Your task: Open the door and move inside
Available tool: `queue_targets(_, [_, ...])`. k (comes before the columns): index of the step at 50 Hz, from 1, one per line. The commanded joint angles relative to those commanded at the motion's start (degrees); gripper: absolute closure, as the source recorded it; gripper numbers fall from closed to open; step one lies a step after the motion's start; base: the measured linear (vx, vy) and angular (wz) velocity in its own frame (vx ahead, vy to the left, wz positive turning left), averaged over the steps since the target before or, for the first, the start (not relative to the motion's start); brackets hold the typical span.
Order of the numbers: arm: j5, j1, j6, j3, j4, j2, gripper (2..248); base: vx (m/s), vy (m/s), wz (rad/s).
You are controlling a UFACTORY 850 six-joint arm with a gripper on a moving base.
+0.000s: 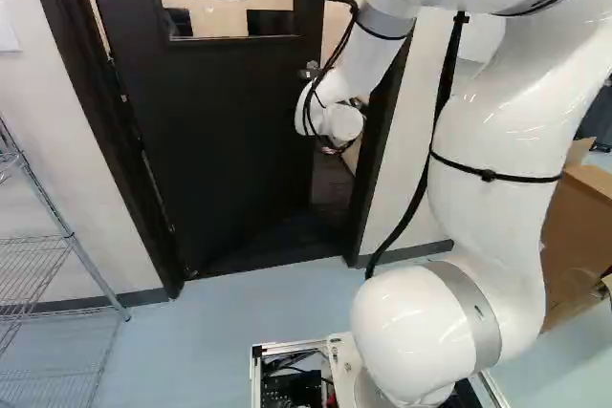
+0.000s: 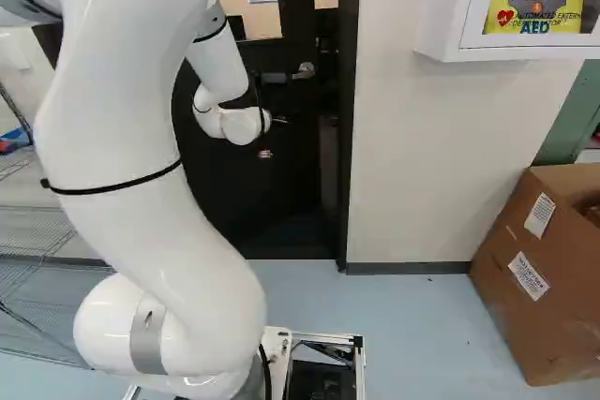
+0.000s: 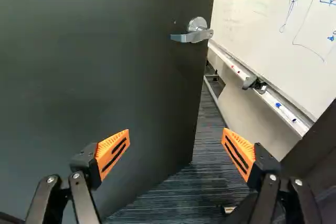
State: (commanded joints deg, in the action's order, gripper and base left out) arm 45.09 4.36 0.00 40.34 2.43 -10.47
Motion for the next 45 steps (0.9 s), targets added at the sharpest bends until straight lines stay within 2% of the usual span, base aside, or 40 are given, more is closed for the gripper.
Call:
queue_targets(34, [0.0, -4.9, 0.0, -8.0, -9.2, 7.4, 3, 0.000, 0.000, 0.000])
queue_targets(45, [0.0, -6.5, 0.0, -10.7, -10.1, 10.0, 3, 0.000, 0.000, 0.000])
